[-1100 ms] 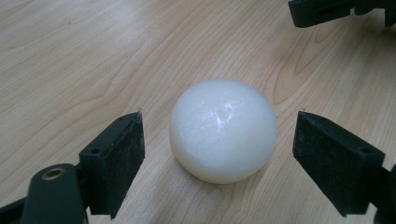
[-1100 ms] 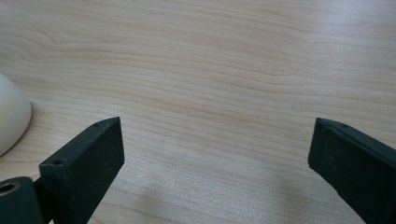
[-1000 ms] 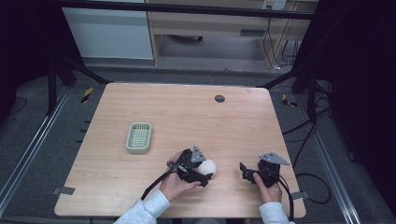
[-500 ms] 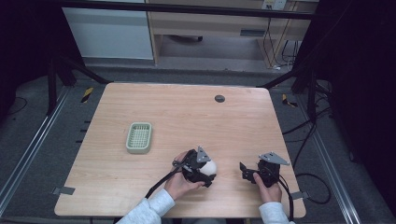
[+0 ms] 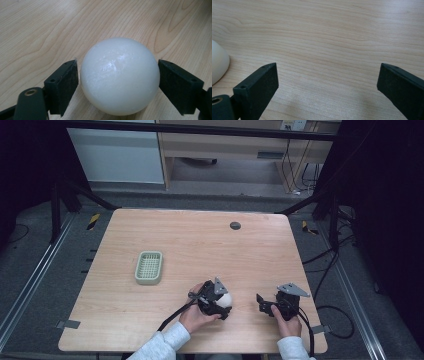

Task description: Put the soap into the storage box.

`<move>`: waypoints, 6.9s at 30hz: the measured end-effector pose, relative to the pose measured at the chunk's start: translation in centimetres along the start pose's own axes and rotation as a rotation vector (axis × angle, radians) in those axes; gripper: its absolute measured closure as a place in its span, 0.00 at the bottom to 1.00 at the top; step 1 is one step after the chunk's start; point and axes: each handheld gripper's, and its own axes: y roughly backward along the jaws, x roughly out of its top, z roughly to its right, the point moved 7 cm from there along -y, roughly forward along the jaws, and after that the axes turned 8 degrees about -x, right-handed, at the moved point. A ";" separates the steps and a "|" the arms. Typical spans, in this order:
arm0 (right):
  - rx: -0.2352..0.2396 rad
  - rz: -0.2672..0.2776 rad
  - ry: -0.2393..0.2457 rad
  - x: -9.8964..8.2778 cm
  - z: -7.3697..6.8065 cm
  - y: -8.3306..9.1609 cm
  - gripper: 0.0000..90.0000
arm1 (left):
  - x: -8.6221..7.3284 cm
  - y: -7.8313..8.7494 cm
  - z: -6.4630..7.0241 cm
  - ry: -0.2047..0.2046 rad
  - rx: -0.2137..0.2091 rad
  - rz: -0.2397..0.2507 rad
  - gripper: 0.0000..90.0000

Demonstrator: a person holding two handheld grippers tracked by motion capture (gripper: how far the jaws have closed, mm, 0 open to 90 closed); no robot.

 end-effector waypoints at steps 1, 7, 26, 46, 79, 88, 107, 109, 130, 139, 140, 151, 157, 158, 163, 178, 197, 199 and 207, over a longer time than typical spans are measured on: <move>0.000 -0.001 0.000 0.0 0.0 0.0 0.04 | 0.0 -0.1 0.0 0.001 -0.003 -0.001 0.21; 0.001 -0.003 -0.003 0.0 0.0 0.0 0.04 | 0.0 -0.2 0.0 0.012 -0.010 -0.001 0.24; 0.006 -0.007 -0.008 0.0 -0.1 0.0 0.04 | 0.0 -0.2 0.1 0.001 -0.014 -0.020 0.26; -0.001 -0.002 -0.001 0.0 0.0 0.0 0.04 | 0.2 2.1 -0.7 0.003 -0.006 -0.001 0.26; 0.001 -0.003 -0.005 0.0 0.0 0.0 0.04 | -0.7 6.6 -2.5 0.025 0.028 0.037 0.26; 0.001 -0.001 -0.005 0.0 0.0 0.1 0.04 | -1.1 7.9 -3.2 0.040 0.047 0.044 0.26; 0.001 -0.003 -0.006 0.0 -0.1 0.1 0.04 | -2.1 10.9 -5.5 0.073 0.099 0.059 0.26; 0.001 -0.003 -0.006 0.0 -0.1 0.1 0.04 | -2.2 11.1 -5.7 0.078 0.102 0.063 0.26; 0.007 -0.007 -0.009 0.0 -0.2 0.1 0.04 | -3.5 14.1 -9.0 0.129 0.176 0.078 0.26; 0.006 -0.007 -0.008 0.0 -0.2 0.1 0.04 | -4.1 14.9 -10.5 0.157 0.202 0.073 0.26; 0.006 -0.007 -0.008 0.0 -0.2 0.1 0.04 | -4.1 14.9 -10.5 0.157 0.202 0.073 0.26; 0.006 -0.007 -0.004 0.0 -0.1 0.0 0.04 | -4.9 15.7 -13.0 0.201 0.243 0.064 0.26; 0.006 -0.007 -0.003 0.0 -0.1 0.0 0.04 | -5.0 16.1 -14.2 0.223 0.262 0.069 0.26; 0.006 -0.007 -0.003 0.0 -0.1 0.0 0.04 | -5.1 16.1 -14.3 0.224 0.263 0.066 0.26; 0.006 -0.008 -0.004 0.0 -0.1 0.0 0.04 | -5.2 16.1 -14.9 0.237 0.267 0.057 0.26; 0.008 -0.010 -0.009 0.0 -0.1 0.0 0.04 | -5.6 16.1 -17.0 0.277 0.300 0.051 0.26; 0.005 -0.009 -0.006 0.0 -0.1 0.0 0.04 | -6.8 15.7 -18.9 0.300 0.308 0.033 0.26; 0.008 -0.011 -0.010 0.0 -0.1 0.0 0.04 | -6.9 15.6 -19.0 0.297 0.309 0.029 0.26; 0.004 -0.010 -0.005 -0.1 -0.1 0.0 0.04 | -7.5 15.4 -19.6 0.315 0.309 0.028 0.26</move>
